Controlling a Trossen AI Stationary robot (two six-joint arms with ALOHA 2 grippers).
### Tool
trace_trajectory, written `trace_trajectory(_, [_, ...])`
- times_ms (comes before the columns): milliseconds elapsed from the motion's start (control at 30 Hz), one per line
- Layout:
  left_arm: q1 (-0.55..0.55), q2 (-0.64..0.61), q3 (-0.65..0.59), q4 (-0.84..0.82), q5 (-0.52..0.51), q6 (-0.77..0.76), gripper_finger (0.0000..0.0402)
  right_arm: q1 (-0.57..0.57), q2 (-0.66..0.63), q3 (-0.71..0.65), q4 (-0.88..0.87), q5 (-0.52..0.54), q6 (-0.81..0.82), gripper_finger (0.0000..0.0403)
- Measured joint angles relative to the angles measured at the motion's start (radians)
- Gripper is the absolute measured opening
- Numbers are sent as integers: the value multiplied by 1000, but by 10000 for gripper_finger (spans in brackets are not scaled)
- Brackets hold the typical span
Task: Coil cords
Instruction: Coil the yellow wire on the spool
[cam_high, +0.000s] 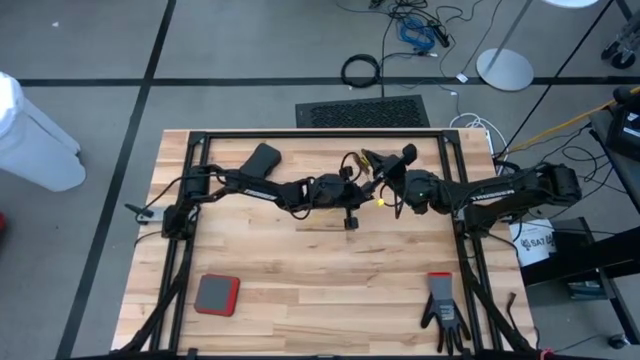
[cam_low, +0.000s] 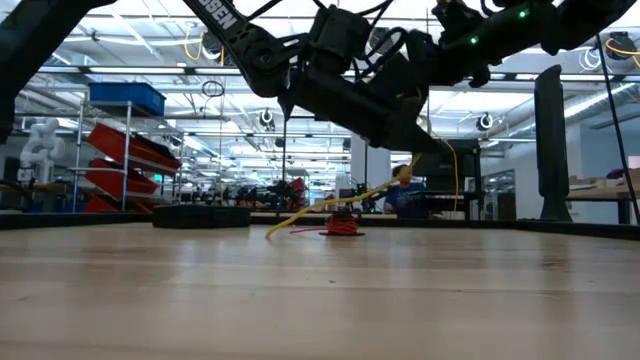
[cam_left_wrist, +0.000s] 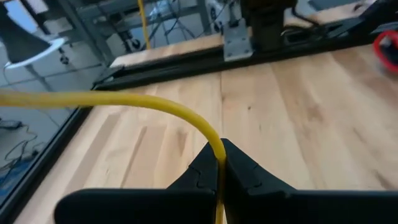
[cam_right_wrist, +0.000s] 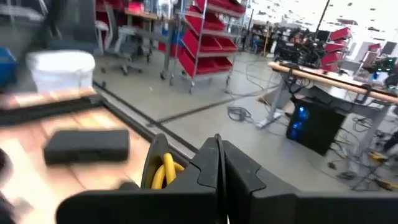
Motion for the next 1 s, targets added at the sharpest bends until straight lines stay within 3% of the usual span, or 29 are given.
trace_trajectory(300, [-6,-9,3,-16,56,7,3,-1,-90,-3,-115,-45,47,0])
trace_trajectory(667, [-18,-80,0,-56,74,7,3,0,-88,-3,-219,-98,121,0])
trace_trajectory(1000, [-19,-108,-2,-79,63,14,3,0,-75,-77,-105,-178,197,0])
